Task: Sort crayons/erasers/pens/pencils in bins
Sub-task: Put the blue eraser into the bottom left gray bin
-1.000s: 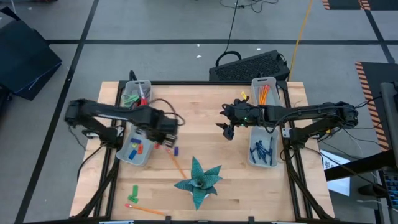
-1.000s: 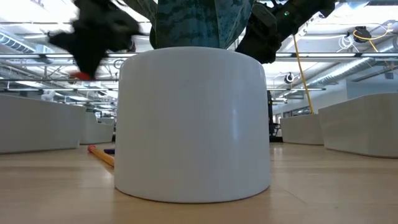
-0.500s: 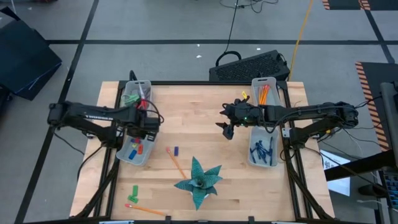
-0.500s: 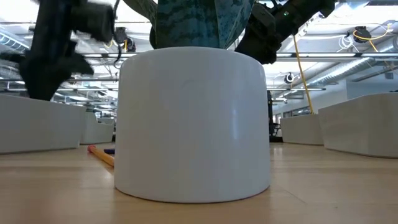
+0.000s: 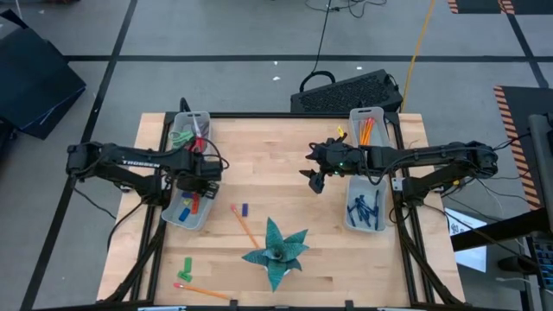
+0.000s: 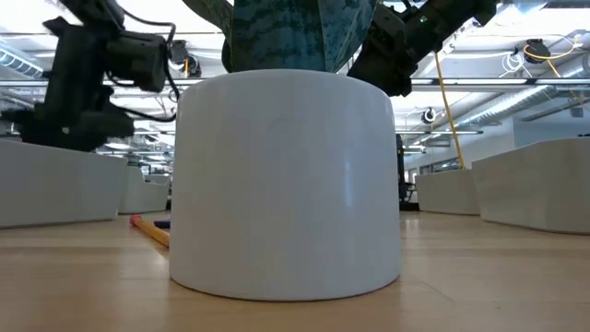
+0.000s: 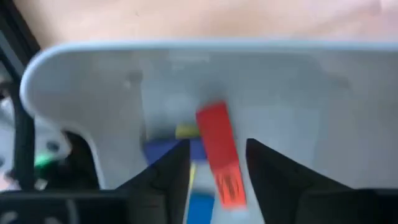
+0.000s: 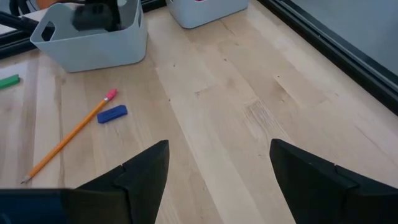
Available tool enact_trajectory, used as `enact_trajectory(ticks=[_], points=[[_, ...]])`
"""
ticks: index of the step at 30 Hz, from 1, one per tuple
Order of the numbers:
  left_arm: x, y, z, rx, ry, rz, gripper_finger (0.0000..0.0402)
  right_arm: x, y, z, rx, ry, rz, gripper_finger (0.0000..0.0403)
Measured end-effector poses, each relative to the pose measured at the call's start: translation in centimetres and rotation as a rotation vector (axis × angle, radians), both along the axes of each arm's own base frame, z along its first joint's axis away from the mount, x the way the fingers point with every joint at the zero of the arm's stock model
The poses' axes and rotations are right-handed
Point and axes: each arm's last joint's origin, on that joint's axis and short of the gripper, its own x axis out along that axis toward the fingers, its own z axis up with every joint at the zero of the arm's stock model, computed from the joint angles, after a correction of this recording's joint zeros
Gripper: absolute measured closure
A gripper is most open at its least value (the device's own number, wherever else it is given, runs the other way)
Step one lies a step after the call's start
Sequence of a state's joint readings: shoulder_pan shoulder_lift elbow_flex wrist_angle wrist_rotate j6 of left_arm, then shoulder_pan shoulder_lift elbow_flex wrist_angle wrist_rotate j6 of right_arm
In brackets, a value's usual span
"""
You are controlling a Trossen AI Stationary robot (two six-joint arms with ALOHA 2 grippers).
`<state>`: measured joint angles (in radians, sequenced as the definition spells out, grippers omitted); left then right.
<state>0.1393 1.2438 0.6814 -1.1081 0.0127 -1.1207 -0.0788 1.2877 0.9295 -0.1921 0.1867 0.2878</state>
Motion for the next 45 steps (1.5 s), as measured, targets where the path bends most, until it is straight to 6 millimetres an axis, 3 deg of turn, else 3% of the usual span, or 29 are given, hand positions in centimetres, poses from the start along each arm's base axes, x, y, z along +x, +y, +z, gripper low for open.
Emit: enact_trajectory(ticks=[3,5,10,13,17,21,24,29,39,45], points=[[0.3,-0.1,2.2,-0.115,0.014,0.002,0.022,0.0,0.0,0.0,0.0,0.0,0.0,0.0133],[1.0,-0.5,4.7,-0.144,-0.004,0.009,0.0218,0.0,0.0,0.0,0.0,0.0,0.0,0.0133],[3.9,-1.6,11.1,0.013,-0.265,0.038,0.0237,0.0,0.0,0.0,0.0,0.0,0.0,0.0133],[6.0,-2.2,12.3,0.072,-0.365,0.06,0.0253,0.0,0.0,0.0,-0.007,0.003,0.005,0.0133],[9.4,-3.0,10.5,0.071,-0.357,0.026,0.0276,0.0,0.0,0.0,-0.018,0.009,0.016,0.0133],[13.0,-3.8,7.0,0.033,-0.336,-0.028,0.0296,0.0,0.0,-0.1,-0.032,0.018,0.031,0.0133],[14.4,-3.9,4.7,0.026,-0.285,-0.015,0.0303,0.0,0.0,-0.1,-0.03,0.022,0.032,0.0133],[15.5,-4.1,2.4,0.004,-0.225,0.02,0.0286,-0.1,0.1,-0.2,-0.018,0.034,0.046,0.0133],[16.4,-5.1,-0.3,-0.003,-0.156,0.057,0.0191,-0.1,0.2,-0.2,-0.007,0.032,0.052,0.0133],[16.8,-5.0,-1.9,-0.034,-0.105,0.073,0.02,-0.1,0.2,-0.2,-0.007,0.031,0.052,0.0133]])
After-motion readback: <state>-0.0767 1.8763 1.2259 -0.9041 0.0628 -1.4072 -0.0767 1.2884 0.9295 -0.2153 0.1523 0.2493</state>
